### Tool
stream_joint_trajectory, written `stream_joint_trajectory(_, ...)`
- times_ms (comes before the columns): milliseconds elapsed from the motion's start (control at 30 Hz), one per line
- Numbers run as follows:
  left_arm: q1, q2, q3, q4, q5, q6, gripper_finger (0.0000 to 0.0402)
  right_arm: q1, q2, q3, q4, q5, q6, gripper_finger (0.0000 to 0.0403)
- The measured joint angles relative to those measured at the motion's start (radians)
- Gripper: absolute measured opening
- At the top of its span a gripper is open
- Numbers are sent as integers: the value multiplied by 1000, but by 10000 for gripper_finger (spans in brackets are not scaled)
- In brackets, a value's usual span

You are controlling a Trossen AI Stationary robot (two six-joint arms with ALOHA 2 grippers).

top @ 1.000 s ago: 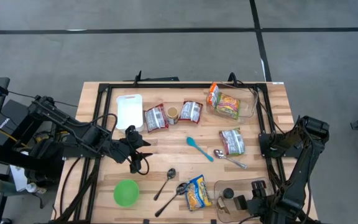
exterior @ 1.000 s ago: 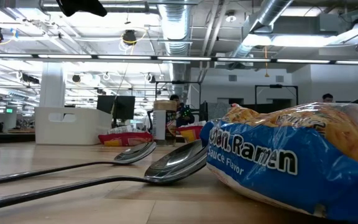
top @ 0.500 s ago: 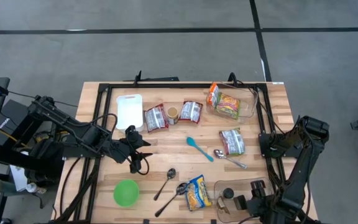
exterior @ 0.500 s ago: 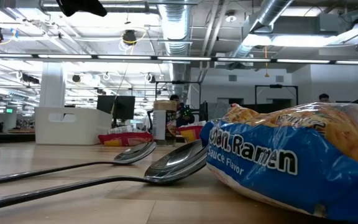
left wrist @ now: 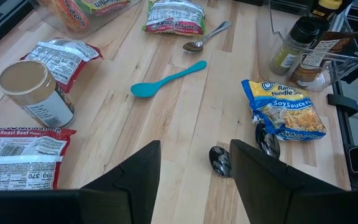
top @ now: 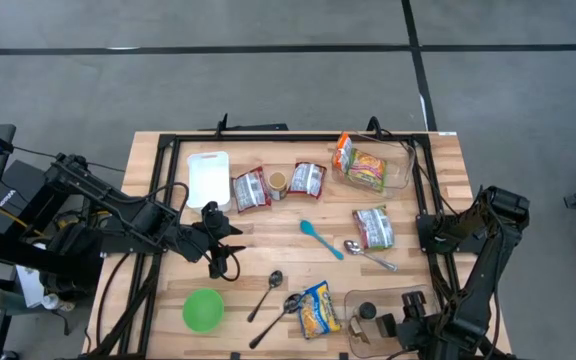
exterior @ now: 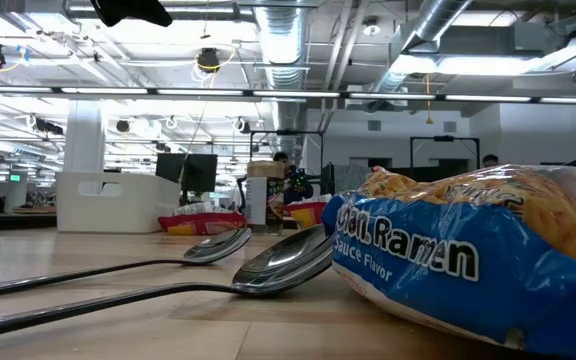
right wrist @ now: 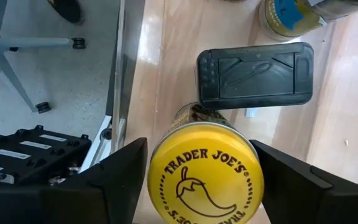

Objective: Pick & Place Food Item
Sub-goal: Put the yellow spice bottle into the bottom transparent bin, then put the golden spice bottle into the bottom transparent bin

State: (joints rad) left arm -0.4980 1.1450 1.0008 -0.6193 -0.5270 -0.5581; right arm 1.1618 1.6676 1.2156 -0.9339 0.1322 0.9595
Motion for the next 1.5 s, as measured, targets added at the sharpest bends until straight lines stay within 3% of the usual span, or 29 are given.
stream_joint_trajectory(167,0,0,0,0,0,0,186,0,0,0,-1,0,1,283)
stream_joint_trajectory(400,0,0,0,0,0,0,186,0,0,0,-5,-1,-25,355)
stream_joint_trajectory(567,0,0,0,0,0,0,186,-6,0,6,0,-1,-46,383)
stream_joint_trajectory(1033,0,0,0,0,0,0,186,-47,0,197,-146,-1,-138,385)
stream_joint_trajectory(1500,0,0,0,0,0,0,186,-214,0,459,-415,-1,-390,385)
